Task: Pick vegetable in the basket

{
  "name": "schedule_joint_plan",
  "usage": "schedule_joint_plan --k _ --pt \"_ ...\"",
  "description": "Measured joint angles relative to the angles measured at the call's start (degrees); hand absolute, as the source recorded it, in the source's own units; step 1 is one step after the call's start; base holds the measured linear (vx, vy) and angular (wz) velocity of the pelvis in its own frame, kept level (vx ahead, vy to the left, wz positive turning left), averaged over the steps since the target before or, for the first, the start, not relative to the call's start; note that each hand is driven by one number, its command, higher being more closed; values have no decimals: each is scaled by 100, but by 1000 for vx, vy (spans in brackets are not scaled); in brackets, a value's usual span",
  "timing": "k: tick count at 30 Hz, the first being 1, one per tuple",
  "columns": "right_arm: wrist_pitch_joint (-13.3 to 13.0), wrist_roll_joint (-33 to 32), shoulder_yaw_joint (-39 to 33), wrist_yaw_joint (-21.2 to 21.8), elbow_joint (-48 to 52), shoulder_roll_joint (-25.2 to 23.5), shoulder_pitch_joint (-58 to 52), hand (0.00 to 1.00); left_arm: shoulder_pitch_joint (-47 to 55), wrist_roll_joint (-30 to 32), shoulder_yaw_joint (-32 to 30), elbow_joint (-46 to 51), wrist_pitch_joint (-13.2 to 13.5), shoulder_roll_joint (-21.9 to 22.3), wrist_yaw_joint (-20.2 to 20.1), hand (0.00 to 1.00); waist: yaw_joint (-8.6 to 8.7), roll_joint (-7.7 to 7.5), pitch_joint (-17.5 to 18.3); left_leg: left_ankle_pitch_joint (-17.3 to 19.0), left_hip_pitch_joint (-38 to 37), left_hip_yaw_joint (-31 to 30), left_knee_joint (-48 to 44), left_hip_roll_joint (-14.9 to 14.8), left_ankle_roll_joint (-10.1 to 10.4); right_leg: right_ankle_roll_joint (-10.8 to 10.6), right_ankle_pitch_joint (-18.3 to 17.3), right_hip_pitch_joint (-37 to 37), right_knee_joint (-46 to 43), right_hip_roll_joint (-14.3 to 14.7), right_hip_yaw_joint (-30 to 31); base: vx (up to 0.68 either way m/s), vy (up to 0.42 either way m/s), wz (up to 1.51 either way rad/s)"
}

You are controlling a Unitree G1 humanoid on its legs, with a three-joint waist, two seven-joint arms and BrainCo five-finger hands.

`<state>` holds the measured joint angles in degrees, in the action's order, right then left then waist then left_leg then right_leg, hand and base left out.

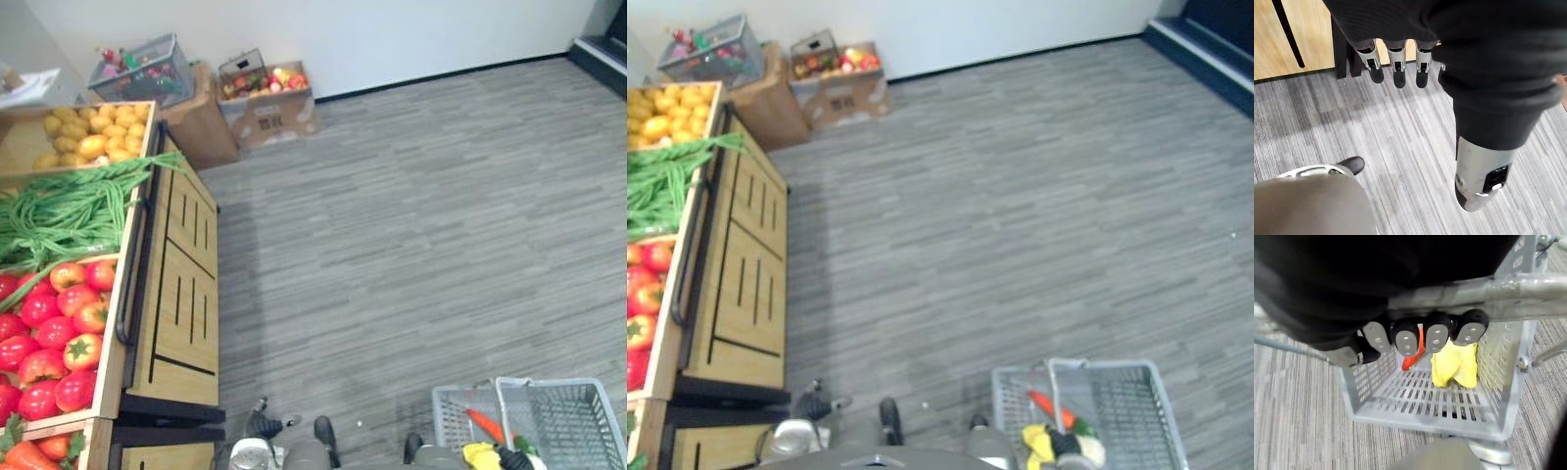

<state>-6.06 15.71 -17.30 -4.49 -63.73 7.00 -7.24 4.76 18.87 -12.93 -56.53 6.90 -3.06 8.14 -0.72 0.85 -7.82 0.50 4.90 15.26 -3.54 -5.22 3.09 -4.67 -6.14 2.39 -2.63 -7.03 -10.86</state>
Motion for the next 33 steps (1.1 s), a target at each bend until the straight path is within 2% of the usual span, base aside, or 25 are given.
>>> schedule_joint_plan --k 1,3,8,9,11,12,13,14,15,16,17,18,19,20,21,22,23,24,25,26,27,28,29,31,33 --pt "0 1 51 -3 21 -71 -33 100 0 5 -28 11 -5 -2 20 0 -85 -30 12 62 5 17 -40 52 -48 -61 30 44 73 -63 -31 169 120 5" --pt "0 7 107 -4 78 -113 -6 100 19 10 -32 9 -8 10 33 0 -146 -29 14 205 5 43 -174 71 -76 -102 53 140 157 -103 -117 165 58 0" --pt "-59 -4 33 -6 237 -115 129 100 80 51 87 -70 -21 -137 21 0 -187 -128 93 380 119 32 -326 20 -23 -154 27 114 238 -64 -107 105 -19 -2" --pt "-70 -5 -30 -6 230 -117 185 100 111 52 203 -110 -42 -201 14 0 -182 -201 160 442 209 26 -377 23 -33 -207 -10 31 204 -70 -104 89 -7 -5" --pt "-70 -6 -85 -9 207 -83 249 100 112 52 316 -185 -78 -246 16 0 -200 -224 185 630 179 12 -405 65 -68 -458 -216 -152 -278 -164 -89 90 24 -8" --pt "-76 -27 -80 -14 208 -30 291 100 124 50 411 -249 -94 -241 19 0 -201 -163 218 704 135 29 -370 25 -73 -589 -309 -580 -1183 -206 -16 53 59 -16" --pt "-80 -57 -79 -15 206 -23 320 100 143 51 462 -260 -98 -251 21 0 -209 -141 222 712 77 55 -334 -3 -80 -589 -307 -857 -1754 -229 23 51 104 -13" --pt "-116 -69 -75 -13 206 -49 333 100 191 77 588 -266 -105 -389 26 0 -165 -261 222 755 -40 68 -291 36 -104 -563 -257 -1282 -2788 -360 36 111 124 9" --pt "-168 -67 -1 -4 205 -153 327 100 236 199 644 -268 -132 -548 32 0 -114 -383 258 785 -185 -20 -285 123 -99 -481 -142 -1478 -3453 -531 47 156 110 22" --pt "-188 -65 -20 -8 205 -255 334 100 245 251 635 -279 -161 -626 35 0 -111 -541 248 791 -356 -53 -269 175 -148 -489 54 -1636 -3939 -662 127 233 63 37" --pt "-199 -67 -19 -9 199 -333 346 100 248 249 607 -283 -218 -651 46 0 -86 -576 238 818 -499 -143 -273 164 -193 -482 238 -1780 -4426 -696 120 200 10 38" --pt "-205 -70 -16 -7 200 -352 349 100 238 238 588 -280 -222 -642 50 0 -68 -599 244 841 -536 -216 -272 145 -224 -454 206 -1798 -4484 -718 92 223 -10 57" --pt "-194 -72 2 7 170 -358 367 100 184 210 567 -274 -220 -634 59 0 -70 -591 236 859 -575 -355 -247 100 -240 -230 -62 -1848 -4377 -712 -46 164 -23 51" --pt "-184 -71 13 1 135 -354 400 100 166 201 537 -273 -220 -611 65 0 -74 -565 224 861 -584 -411 -230 67 -238 -188 -207 -1888 -4257 -690 -127 225 -68 62" --pt "-169 -39 70 -2 28 -319 501 100 151 140 359 -268 -229 -544 79 0 -62 -460 167 859 -632 -569 -178 -58 -230 -110 -351 -1935 -3643 -549 -276 180 -80 46" --pt "-169 -37 119 -1 6 -303 509 100 155 123 329 -267 -237 -517 84 0 -62 -426 161 853 -636 -628 -163 -105 -220 -121 -341 -1922 -3239 -466 -283 224 -134 60" --pt "-167 -38 171 1 -14 -298 501 100 163 -42 229 -267 -246 -515 89 0 -58 -419 167 842 -619 -694 -157 -144 -201 -176 -268 -1852 -2289 -359 -209 208 -168 61" --pt "-158 -39 165 2 -20 -300 475 100 172 -99 132 -268 -247 -516 107 0 -51 -465 185 860 -618 -806 -158 -125 -92 -208 40 -1794 -1479 -335 -4 224 -198 65" --pt "-154 -40 155 2 -22 -301 460 100 177 -147 118 -267 -246 -523 118 0 -40 -501 202 886 -619 -843 -159 -105 -22 -173 384 -1762 -1189 -335 146 249 -250 68" --pt "-142 -41 133 4 -41 -298 424 100 173 -211 80 -299 -248 -544 149 0 -17 -607 230 969 -661 -994 -159 -68 153 -231 669 -1696 -1008 -350 390 214 -244 40" --pt "-135 -39 87 1 -70 -266 449 100 164 -245 49 -309 -245 -490 164 0 -57 -512 236 963 -692 -1006 -143 -173 189 -202 621 -1670 -1002 -236 393 262 -357 21" --pt "-134 -23 86 7 -74 -196 470 100 192 -258 -49 -342 -224 -320 163 0 -90 -338 260 919 -703 -997 -129 -343 288 -165 601 -1666 -1013 -81 370 191 -286 -3" --pt "-131 -4 82 13 -88 -104 468 100 199 -294 -141 -411 -206 -184 157 0 -85 -289 270 879 -732 -1002 -54 -442 362 -64 511 -1585 -911 34 222 194 -293 4" --pt "-100 -5 -21 26 -152 -48 440 100 183 -426 -245 -483 -199 -127 126 0 -43 -167 326 775 -739 -1102 -9 -588 483 -25 490 -1387 -663 186 41 133 -192 28" --pt "-46 -22 -102 80 -246 -51 326 100 228 -764 -477 -516 -202 -81 56 0 -8 -155 351 648 -826 -1120 42 -680 546 30 528 -1064 -336 295 -121 69 -120 38"
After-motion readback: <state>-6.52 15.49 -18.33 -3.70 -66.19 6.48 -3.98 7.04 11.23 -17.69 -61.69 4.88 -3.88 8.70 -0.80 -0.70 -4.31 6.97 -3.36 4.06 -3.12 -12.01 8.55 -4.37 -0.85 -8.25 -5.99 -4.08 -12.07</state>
